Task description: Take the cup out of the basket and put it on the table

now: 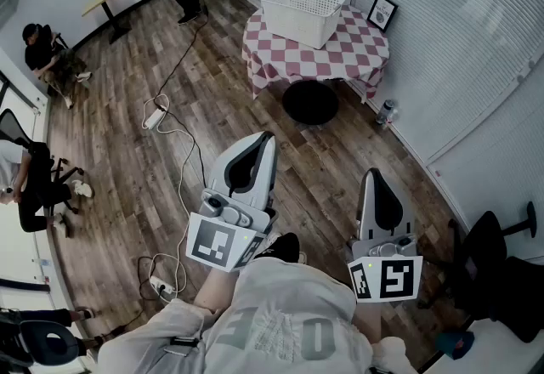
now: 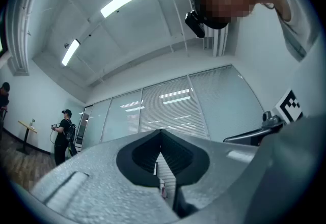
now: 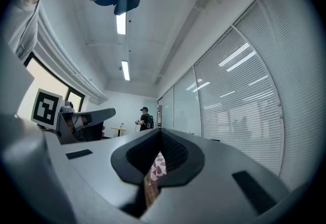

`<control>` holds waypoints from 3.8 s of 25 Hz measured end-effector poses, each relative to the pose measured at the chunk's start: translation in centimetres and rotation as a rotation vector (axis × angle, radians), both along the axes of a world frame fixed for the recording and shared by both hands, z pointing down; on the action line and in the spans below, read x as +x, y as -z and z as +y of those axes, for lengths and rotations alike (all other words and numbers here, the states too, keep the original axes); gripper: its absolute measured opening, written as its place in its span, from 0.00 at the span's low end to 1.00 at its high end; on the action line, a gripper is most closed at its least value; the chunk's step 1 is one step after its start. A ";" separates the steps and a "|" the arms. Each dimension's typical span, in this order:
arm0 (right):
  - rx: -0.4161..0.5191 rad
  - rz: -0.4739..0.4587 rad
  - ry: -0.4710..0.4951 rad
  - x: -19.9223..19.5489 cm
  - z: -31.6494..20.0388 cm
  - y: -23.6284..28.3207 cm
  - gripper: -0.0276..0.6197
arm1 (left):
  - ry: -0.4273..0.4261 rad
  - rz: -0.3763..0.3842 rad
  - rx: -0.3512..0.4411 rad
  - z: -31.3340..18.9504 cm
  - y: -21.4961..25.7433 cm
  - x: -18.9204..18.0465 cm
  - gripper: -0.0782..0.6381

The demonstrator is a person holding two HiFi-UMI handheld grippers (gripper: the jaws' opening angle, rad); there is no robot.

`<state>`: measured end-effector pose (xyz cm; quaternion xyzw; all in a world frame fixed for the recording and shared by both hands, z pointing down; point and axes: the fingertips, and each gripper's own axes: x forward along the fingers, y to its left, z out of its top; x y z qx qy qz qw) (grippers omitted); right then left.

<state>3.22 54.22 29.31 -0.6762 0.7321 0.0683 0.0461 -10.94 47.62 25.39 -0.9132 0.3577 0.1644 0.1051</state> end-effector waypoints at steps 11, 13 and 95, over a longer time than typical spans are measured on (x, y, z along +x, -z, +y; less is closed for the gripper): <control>0.037 -0.045 0.038 -0.7 -1.1 1.0 0.06 | 0.033 0.022 0.028 -1.2 1.6 -1.6 0.12; 0.057 -0.113 0.061 -0.5 -1.2 1.0 0.06 | 0.041 0.025 0.007 -1.7 1.3 -1.8 0.12; -0.222 -0.110 0.258 13.6 -67.9 -4.9 0.06 | 0.092 0.037 -0.138 -66.3 -0.3 12.9 0.12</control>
